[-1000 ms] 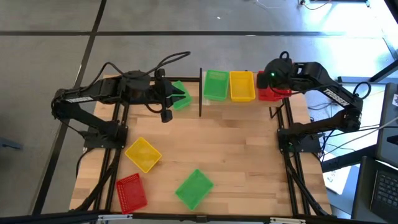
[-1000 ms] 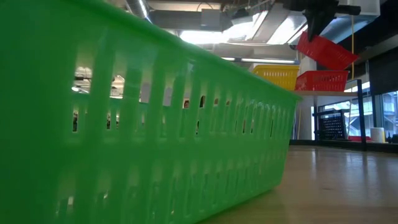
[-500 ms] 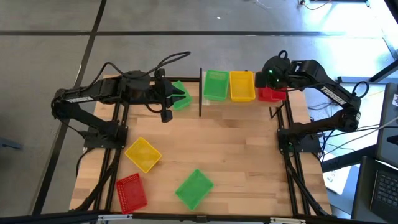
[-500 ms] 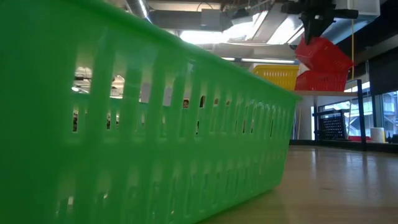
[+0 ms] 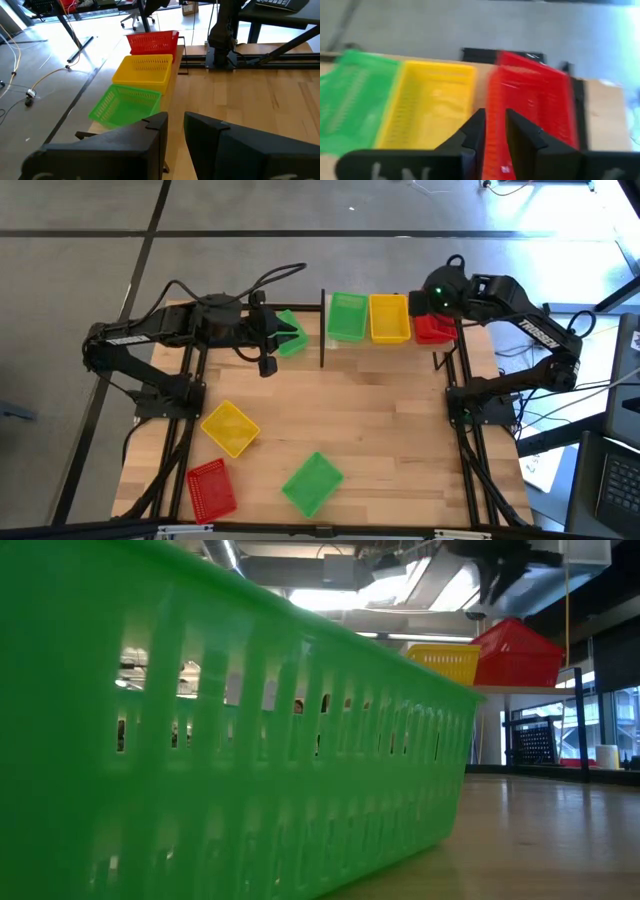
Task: Stack baskets on shelf by color
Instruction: Stack the top red bin on the red bin on the shelf
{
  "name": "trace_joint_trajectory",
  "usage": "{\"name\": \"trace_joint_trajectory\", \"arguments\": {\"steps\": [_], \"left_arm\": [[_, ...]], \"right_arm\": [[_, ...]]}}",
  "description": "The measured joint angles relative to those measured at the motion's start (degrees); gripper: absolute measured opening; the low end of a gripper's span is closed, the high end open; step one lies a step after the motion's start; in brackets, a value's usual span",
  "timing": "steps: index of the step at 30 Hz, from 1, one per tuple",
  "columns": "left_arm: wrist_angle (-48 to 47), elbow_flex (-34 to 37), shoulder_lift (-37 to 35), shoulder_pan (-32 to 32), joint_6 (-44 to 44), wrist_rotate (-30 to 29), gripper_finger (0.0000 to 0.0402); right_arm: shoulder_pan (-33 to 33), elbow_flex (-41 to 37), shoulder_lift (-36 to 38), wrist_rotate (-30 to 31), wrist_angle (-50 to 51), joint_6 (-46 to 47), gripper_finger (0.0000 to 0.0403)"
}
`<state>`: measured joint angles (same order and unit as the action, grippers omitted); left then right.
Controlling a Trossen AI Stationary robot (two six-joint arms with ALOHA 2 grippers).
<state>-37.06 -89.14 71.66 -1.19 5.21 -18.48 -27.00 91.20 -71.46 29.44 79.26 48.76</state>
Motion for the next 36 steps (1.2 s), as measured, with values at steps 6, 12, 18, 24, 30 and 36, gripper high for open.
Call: {"name": "trace_joint_trajectory", "arguments": {"steps": [6, 12, 18, 24, 30, 36], "left_arm": [[-0.7, 0.0, 0.0, 0.0, 0.0, 0.0, 0.0055], [-0.8, 0.0, 0.0, 0.0, 0.0, 0.0, 0.0055], [-0.8, 0.0, 0.0, 0.0, -0.1, 0.0, 0.0055], [-0.9, 0.0, 0.0, 0.0, -0.1, 0.0, 0.0055], [-1.1, 0.0, 0.0, 0.0, -0.2, 0.0, 0.0055], [-1.6, 0.0, 0.0, 0.0, -0.2, 0.0, 0.0055]], "right_arm": [[0.5, 0.0, -1.2, -3.0, -2.9, -4.2, 0.0009], [-0.8, 0.0, -3.8, -2.8, -2.6, -6.2, 0.0003], [-3.7, 0.0, -6.2, -2.7, -0.2, -7.0, 0.0001], [-6.2, 0.0, -8.3, -3.5, 2.0, -8.6, 0.0001], [-8.0, 0.0, -9.9, -6.4, 2.5, -10.2, 0.0001], [-8.5, 0.0, -9.1, -3.9, 2.4, -10.8, 0.0]]}}
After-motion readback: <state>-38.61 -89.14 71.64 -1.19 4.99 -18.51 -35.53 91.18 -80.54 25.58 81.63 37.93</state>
